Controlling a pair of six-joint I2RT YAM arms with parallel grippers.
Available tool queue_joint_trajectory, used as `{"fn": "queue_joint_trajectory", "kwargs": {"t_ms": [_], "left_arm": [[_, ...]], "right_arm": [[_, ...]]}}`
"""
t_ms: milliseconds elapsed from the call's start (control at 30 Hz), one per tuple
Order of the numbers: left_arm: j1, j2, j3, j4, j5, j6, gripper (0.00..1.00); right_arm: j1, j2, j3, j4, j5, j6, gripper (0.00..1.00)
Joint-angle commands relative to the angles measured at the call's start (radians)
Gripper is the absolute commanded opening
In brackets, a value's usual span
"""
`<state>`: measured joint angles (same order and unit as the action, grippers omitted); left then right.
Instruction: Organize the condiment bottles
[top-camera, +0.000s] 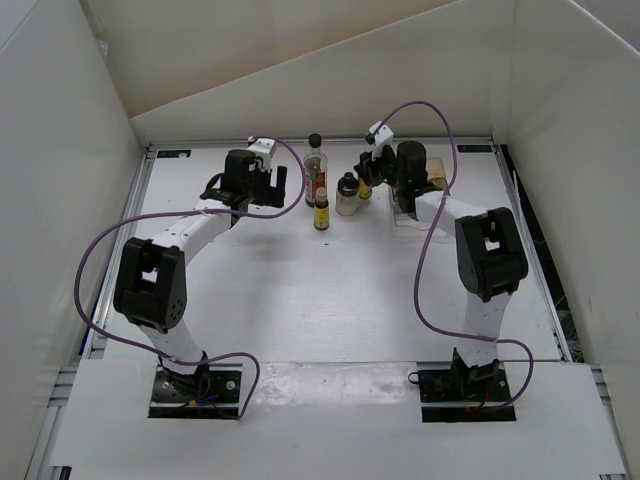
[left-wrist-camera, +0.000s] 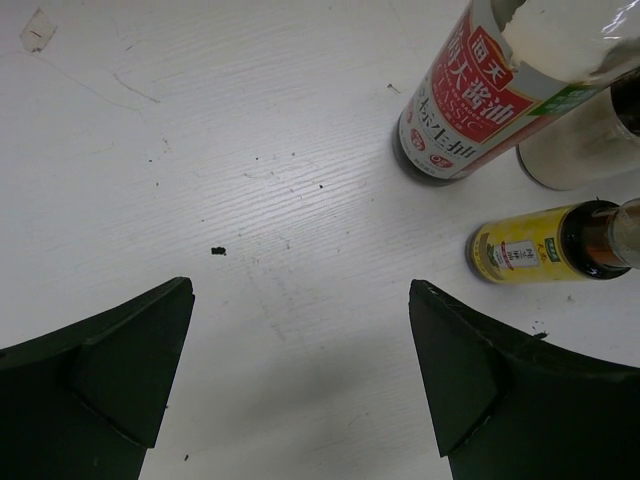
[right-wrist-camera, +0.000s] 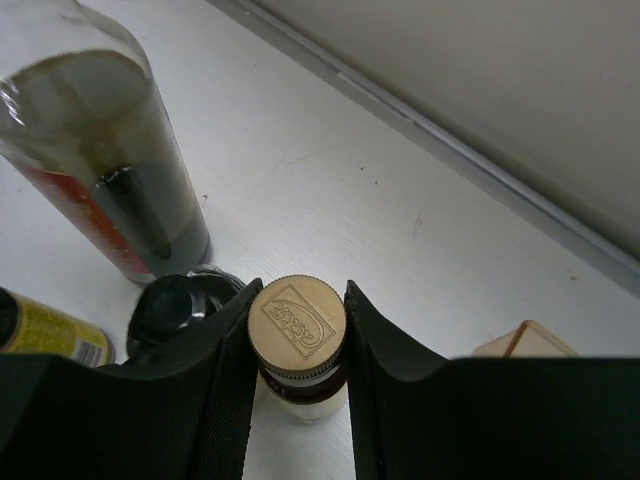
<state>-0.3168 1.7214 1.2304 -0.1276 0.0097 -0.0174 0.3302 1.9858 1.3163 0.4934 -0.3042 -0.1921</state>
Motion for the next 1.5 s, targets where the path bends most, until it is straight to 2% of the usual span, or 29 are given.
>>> {"fn": "queue_joint_trajectory", "kwargs": {"t_ms": [0, 300, 633, 833, 1167, 1467], "left_arm": [[-0.007, -0.08, -0.006, 0.02, 0.019, -0.015, 1.0], [-0.019, -0.091, -0.012, 0.02, 0.024, -0.021, 1.0], [-0.031, -0.102, -0.019, 0.028, 0.033, -0.026, 1.0], [-0.042, -0.106, -0.019, 0.028, 0.035, -0.027, 1.0], [-0.051, -0.103, -0.02, 0.031, 0.035, -0.019, 1.0], [-0.062, -0.075, 0.0, 0.029, 0.032, -0.016, 1.0]], "right_arm": [[0.006, -0.131, 0.018, 0.088, 0.04, -0.084, 0.0], [-0.029, -0.275, -0.005, 0.051, 0.103, -0.145, 0.0], [-0.114, -0.502, -0.236, 0.057, 0.224, -0.079, 0.0], [-0.148, -0.59, -0.351, 0.066, 0.221, -0.006, 0.0], [-0.203, -0.653, -0.502, 0.151, 0.24, 0.037, 0.0], [-0.272, -0.614, -0.577, 0.252, 0.208, 0.063, 0.0]]}}
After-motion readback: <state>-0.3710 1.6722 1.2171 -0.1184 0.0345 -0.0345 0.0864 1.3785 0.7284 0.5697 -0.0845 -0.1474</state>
